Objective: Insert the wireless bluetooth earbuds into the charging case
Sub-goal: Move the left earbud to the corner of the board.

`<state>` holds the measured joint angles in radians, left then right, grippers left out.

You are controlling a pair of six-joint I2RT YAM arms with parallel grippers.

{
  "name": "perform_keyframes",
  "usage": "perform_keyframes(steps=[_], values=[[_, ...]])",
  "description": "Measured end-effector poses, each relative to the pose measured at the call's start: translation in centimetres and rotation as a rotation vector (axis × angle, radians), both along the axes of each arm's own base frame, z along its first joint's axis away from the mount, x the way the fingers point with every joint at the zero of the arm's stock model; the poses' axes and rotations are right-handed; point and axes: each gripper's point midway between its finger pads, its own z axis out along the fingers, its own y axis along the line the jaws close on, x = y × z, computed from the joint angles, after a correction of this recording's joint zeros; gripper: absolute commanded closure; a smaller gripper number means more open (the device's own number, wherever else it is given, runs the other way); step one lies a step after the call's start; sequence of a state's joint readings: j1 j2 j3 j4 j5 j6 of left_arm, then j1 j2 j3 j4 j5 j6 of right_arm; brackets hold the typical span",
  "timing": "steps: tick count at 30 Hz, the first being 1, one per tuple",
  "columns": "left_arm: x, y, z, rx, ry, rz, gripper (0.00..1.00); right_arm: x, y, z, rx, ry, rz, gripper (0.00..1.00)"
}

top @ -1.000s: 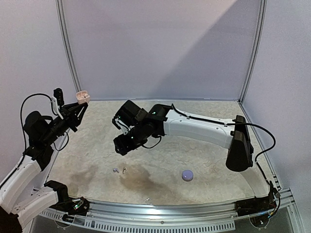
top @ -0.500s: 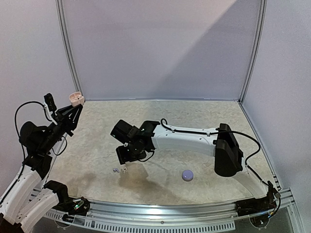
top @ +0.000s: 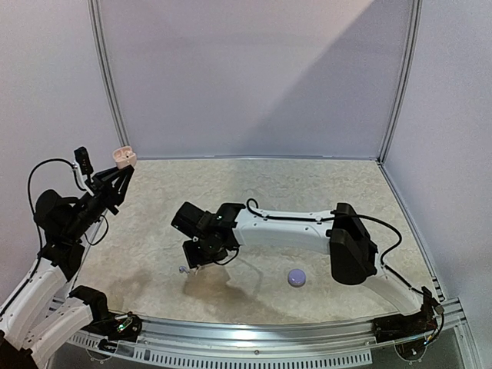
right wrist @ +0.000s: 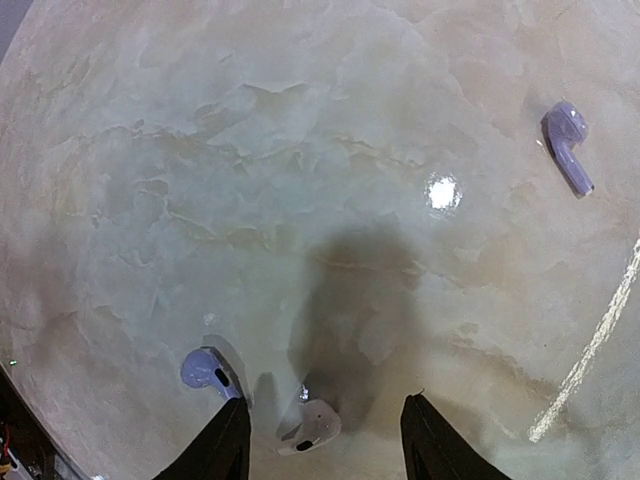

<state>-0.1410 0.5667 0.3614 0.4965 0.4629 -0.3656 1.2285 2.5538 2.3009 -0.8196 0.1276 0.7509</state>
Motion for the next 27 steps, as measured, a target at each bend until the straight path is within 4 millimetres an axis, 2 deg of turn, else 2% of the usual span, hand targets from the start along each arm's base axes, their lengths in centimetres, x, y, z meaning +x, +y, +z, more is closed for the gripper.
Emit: perform_keyframes(steps=[7, 12, 21, 27], values=[[0.4, 0.0, -0.4, 0.001, 0.018, 0.001, 1.00, -0.1, 0.2, -1.8, -0.032, -0.027, 0.023, 0.51], [0.6, -0.1, -0.7, 0.004, 0.027, 0.002, 1.00, -0.2, 0.5, -1.8, -0.048, -0.061, 0.046, 0.55], [0.7, 0.0, -0.8, 0.022, 0.019, 0.010, 1.00, -0.2, -0.5, -2.2, -0.133, -0.139, 0.099, 0.66], [1.0, 0.0, -1.1, 0.030, 0.025, 0.015, 1.00, -0.4, -1.1, -2.4, -0.192, -0.193, 0.151, 0.67]])
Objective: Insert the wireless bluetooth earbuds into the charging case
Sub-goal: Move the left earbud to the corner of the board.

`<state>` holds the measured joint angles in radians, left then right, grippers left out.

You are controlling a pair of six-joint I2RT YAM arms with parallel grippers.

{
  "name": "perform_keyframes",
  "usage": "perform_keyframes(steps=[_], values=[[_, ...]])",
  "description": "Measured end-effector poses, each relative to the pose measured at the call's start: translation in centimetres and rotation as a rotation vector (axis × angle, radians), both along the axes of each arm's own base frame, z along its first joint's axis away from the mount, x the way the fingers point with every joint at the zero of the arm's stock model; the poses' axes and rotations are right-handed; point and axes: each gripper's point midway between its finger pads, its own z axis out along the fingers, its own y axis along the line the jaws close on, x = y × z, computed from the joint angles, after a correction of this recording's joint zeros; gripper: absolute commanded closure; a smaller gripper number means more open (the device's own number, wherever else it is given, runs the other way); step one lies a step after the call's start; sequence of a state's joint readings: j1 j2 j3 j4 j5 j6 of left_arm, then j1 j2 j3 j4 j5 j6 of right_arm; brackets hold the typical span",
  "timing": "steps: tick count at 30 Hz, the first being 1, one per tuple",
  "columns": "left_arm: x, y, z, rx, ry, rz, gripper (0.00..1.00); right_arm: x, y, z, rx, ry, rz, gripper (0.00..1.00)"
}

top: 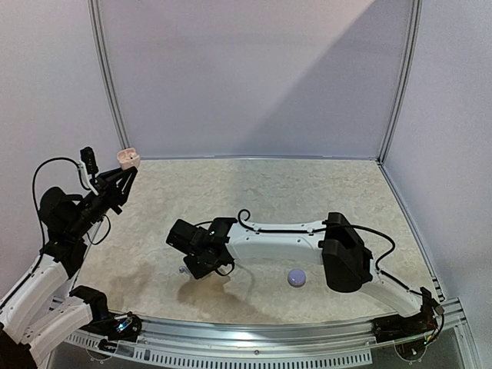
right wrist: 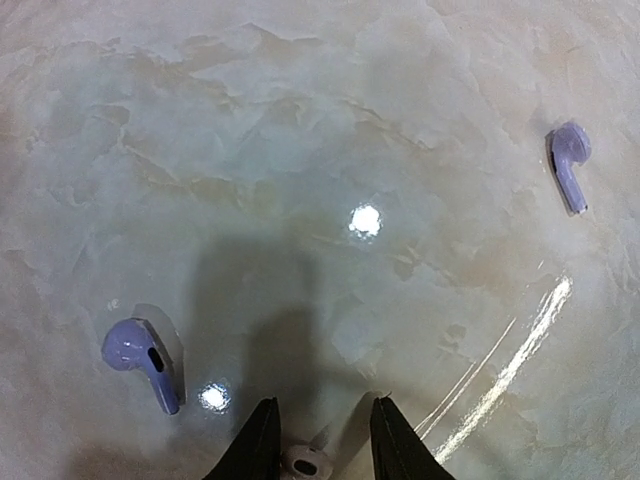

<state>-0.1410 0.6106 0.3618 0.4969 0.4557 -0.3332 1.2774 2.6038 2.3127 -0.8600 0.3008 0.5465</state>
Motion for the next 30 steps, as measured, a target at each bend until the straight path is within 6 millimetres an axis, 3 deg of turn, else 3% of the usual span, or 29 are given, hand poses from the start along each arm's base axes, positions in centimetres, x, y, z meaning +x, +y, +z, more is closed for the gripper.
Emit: perform_keyframes(steps=[8, 20, 30], values=[[0.1, 0.0, -0.1, 0.009, -0.003, 0.003, 1.00, -0.8, -2.0, 0.1, -0.048, 0.007, 0.034, 0.56], [0.0, 0.1, 0.0, 0.025, -0.016, 0.012, 1.00, -2.1, -1.2, -0.1, -0.031, 0.065, 0.121, 0.62], [0.1, 0.2, 0.0, 0.027, -0.019, 0.023, 1.00, -2.2, -3.2, -0.2, -0.088, 0.054, 0.115, 0.64]])
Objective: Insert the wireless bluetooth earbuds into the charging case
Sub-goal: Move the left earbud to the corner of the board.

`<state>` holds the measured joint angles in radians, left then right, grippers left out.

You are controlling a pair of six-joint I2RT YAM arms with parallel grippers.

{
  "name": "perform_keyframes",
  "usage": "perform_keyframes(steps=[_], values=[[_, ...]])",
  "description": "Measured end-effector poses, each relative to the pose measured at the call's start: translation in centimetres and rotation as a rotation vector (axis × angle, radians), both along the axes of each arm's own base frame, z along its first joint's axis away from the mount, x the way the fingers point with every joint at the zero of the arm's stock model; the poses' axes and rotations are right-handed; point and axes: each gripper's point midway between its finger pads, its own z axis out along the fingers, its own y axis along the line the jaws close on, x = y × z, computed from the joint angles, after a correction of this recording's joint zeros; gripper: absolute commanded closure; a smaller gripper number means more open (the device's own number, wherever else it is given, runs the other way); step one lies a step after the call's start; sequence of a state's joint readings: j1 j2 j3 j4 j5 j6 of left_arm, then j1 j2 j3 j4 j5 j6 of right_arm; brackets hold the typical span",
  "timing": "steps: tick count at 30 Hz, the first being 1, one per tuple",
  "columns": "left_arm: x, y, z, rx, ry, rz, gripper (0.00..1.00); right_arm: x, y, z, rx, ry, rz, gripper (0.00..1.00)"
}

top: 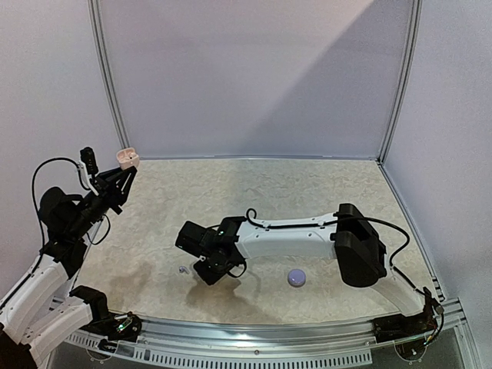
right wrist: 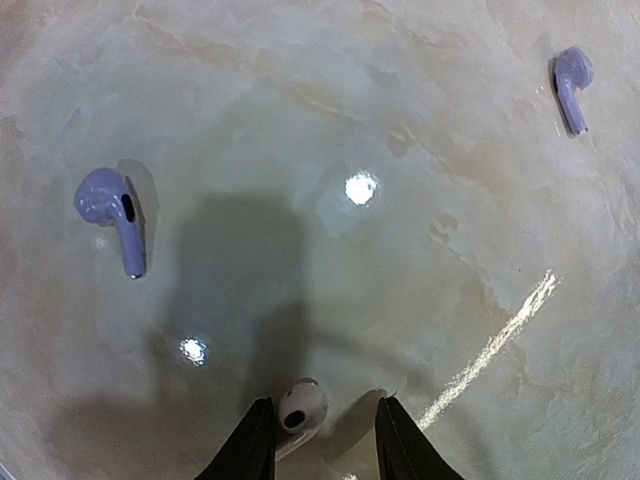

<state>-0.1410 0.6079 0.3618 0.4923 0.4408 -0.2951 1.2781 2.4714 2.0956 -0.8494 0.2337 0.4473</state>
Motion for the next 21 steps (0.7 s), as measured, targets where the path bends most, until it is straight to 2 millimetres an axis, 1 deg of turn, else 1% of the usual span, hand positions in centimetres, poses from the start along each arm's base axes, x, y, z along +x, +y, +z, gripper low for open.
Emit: perform_keyframes(steps=[3, 7, 10, 12, 15, 17, 21], values=[[0.0, 0.0, 0.0, 0.001, 0.000, 0.001, 1.00, 0.0, -0.8, 0.0, -0.021, -0.009, -0.005, 0.63], [0.0, 0.0, 0.0, 0.003, -0.001, 0.001, 1.00, -0.2, -1.6, 0.1, -0.039, -0.006, 0.000, 0.55], [0.0, 0.0, 0.0, 0.003, -0.002, 0.001, 1.00, -1.0, -1.6, 0.2, -0.020, 0.030, 0.039, 0.51], [0.0, 0.0, 0.0, 0.003, -0.001, 0.001, 1.00, -1.7, -1.5, 0.1, 0.008, 0.066, 0.074, 0.50], [0.0, 0.0, -0.1, 0.006, 0.003, 0.001, 1.00, -2.1, -1.3, 0.4, 0.058, 0.115, 0.102, 0.50], [0.0, 0.0, -0.2, 0.007, 0.005, 0.002, 1.00, -2.0, -1.0, 0.9, 0.095, 0.141, 0.106, 0.49], [-0.2, 0.0, -0.1, 0.009, 0.002, 0.002, 1.00, -0.3, -0.7, 1.8, 0.146, 0.149, 0.106, 0.49]])
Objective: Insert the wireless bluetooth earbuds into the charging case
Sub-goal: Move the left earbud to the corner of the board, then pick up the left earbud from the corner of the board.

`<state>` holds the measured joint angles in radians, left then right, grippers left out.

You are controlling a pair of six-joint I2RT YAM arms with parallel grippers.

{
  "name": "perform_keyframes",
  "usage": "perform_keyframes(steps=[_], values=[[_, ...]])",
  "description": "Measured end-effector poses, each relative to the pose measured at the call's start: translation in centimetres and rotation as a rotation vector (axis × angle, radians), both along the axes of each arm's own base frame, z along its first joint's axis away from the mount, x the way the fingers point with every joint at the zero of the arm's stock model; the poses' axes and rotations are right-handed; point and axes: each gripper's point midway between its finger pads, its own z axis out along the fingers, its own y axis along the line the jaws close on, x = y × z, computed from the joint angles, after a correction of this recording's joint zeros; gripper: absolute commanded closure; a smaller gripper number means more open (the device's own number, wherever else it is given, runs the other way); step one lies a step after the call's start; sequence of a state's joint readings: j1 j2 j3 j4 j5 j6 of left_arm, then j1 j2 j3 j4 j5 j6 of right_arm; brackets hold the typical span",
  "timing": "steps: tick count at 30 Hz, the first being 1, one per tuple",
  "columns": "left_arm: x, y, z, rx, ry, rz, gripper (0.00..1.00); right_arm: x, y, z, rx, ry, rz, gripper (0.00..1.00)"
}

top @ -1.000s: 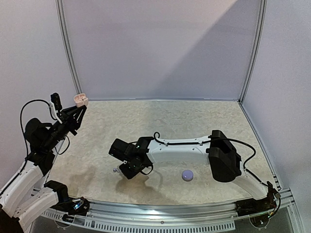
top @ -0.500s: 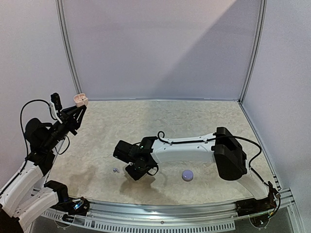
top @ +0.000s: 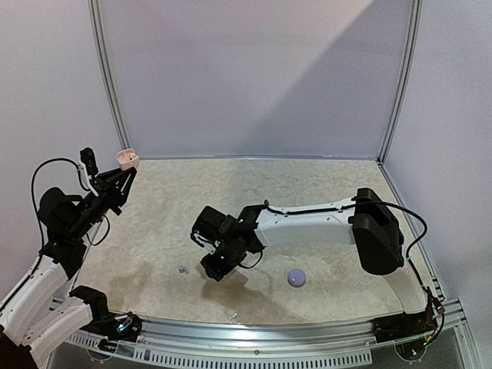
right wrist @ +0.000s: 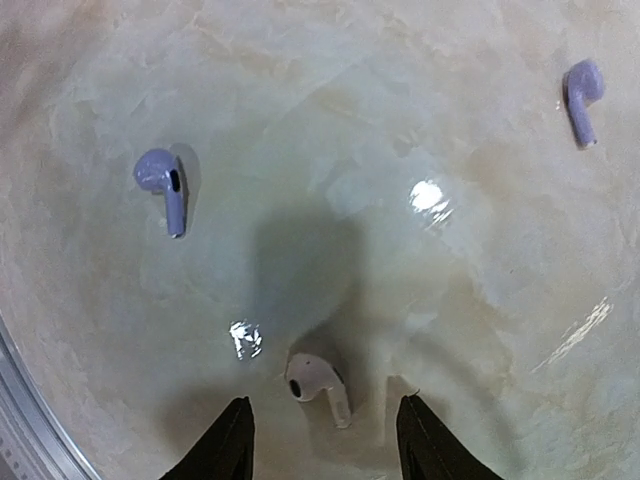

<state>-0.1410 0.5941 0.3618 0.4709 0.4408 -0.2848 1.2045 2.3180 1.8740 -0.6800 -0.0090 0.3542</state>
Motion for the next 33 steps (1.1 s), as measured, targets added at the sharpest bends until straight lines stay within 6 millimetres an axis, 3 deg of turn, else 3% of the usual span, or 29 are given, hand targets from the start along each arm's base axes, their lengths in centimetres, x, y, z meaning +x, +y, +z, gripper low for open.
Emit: perform_keyframes(steps=[4, 10, 13, 20, 33], values=[[0.0, 0.0, -0.1, 0.004, 0.004, 0.001, 1.00, 1.3, 0.3, 1.2, 0.017, -0.023, 0.022, 0.51], [0.0, 0.0, -0.4, 0.006, 0.016, 0.001, 1.00, 1.8, 2.6, 4.0, 0.082, -0.070, 0.084, 0.56], [-0.1, 0.0, -0.4, 0.007, 0.018, 0.002, 1.00, 1.4, 2.6, 3.2, 0.069, -0.063, 0.113, 0.59], [0.0, 0.0, -0.6, 0.008, 0.024, 0.002, 1.00, 0.9, 1.6, -1.3, -0.034, -0.030, 0.144, 0.61], [0.0, 0.0, -0.6, 0.011, 0.026, 0.003, 1.00, 0.6, 1.7, -1.6, -0.060, -0.061, 0.146, 0.72]])
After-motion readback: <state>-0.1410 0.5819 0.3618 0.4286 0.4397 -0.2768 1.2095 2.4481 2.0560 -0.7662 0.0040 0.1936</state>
